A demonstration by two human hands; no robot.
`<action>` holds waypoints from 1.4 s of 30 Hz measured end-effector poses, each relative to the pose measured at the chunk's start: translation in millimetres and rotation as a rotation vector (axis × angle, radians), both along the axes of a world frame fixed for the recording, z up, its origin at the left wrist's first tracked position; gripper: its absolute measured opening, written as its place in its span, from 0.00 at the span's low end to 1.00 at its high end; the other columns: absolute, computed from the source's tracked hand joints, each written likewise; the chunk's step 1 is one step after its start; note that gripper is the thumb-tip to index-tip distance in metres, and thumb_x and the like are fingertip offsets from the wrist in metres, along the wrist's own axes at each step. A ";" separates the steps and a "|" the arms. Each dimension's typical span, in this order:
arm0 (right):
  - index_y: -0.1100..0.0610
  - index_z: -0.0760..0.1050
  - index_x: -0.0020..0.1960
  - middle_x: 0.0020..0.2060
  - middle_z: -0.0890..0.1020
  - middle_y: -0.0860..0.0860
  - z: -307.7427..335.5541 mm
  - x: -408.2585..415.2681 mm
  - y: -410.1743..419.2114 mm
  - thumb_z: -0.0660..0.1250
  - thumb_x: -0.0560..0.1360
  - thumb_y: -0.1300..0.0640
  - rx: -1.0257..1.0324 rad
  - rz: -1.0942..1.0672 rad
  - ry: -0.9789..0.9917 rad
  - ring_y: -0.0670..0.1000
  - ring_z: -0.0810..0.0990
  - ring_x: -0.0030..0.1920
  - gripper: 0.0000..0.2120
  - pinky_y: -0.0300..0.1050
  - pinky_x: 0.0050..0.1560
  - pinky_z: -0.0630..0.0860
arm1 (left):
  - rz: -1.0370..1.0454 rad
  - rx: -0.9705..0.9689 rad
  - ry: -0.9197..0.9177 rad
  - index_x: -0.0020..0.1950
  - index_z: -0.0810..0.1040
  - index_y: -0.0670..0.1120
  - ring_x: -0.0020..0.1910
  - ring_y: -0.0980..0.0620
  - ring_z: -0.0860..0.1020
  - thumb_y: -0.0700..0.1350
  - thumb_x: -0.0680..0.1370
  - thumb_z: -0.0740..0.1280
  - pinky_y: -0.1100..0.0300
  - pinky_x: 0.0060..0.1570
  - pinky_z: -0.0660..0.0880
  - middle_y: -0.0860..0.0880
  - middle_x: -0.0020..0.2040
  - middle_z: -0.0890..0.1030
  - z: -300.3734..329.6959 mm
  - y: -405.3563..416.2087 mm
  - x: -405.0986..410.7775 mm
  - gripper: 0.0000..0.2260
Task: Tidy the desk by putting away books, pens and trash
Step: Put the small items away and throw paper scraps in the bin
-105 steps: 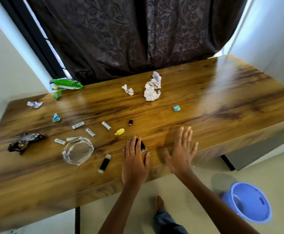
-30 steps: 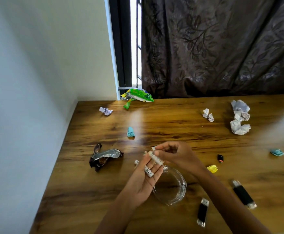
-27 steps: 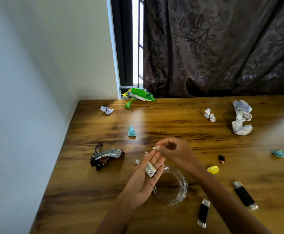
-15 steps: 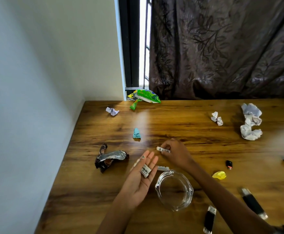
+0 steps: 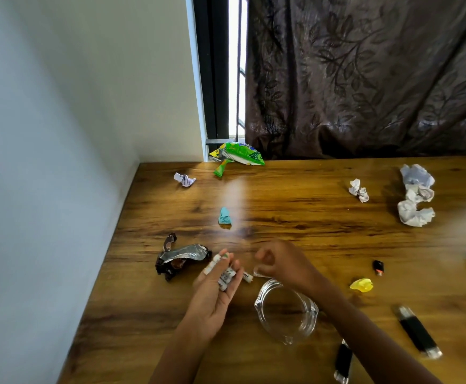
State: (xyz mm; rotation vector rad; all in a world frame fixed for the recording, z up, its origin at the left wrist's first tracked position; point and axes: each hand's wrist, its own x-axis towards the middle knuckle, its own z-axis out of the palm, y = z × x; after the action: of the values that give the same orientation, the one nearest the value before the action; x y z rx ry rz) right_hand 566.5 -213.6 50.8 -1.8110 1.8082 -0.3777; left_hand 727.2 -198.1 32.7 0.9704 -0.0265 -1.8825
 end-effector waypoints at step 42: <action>0.52 0.79 0.53 0.38 0.82 0.47 29.3 -27.3 67.6 0.70 0.73 0.57 -0.027 -0.176 -0.427 0.41 0.82 0.36 0.09 0.33 0.34 0.77 | -0.326 0.127 -0.076 0.53 0.76 0.36 0.49 0.42 0.82 0.36 0.67 0.71 0.52 0.43 0.82 0.36 0.48 0.83 23.5 42.8 -32.2 0.16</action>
State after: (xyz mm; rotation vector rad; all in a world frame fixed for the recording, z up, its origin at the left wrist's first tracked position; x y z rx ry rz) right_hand 539.2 -146.0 80.0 -1.4516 1.6627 -0.7938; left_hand 694.9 -155.3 56.1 1.1805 -0.1174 -2.1639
